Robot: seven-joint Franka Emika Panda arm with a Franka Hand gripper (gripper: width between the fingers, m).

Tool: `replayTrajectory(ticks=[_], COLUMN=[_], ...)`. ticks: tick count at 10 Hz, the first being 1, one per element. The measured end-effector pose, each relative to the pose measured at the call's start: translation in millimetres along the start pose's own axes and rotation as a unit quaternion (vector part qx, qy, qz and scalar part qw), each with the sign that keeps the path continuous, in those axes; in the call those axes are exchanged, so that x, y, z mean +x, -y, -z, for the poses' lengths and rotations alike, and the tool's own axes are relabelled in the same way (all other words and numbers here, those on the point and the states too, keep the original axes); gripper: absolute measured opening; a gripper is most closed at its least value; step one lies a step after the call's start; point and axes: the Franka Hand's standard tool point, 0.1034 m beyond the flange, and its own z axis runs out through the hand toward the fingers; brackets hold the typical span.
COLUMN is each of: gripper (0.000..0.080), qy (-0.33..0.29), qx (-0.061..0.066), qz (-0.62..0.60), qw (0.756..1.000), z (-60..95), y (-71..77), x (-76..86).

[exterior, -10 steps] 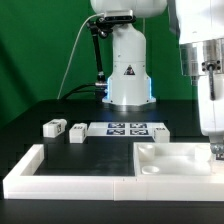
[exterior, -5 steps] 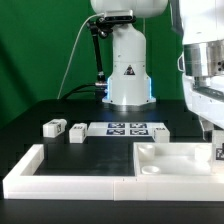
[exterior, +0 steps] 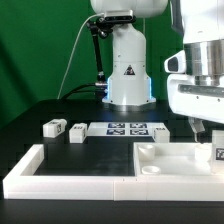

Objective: Assemble one leg

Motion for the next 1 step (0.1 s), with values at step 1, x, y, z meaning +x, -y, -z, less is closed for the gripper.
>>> replayTrajectory(ticks=[1], gripper=[0.0649], qy=[0.000], qx=[0.000], qz=[0.000], qw=[1.000], z=[0.0], y=[0.0], x=[0.0])
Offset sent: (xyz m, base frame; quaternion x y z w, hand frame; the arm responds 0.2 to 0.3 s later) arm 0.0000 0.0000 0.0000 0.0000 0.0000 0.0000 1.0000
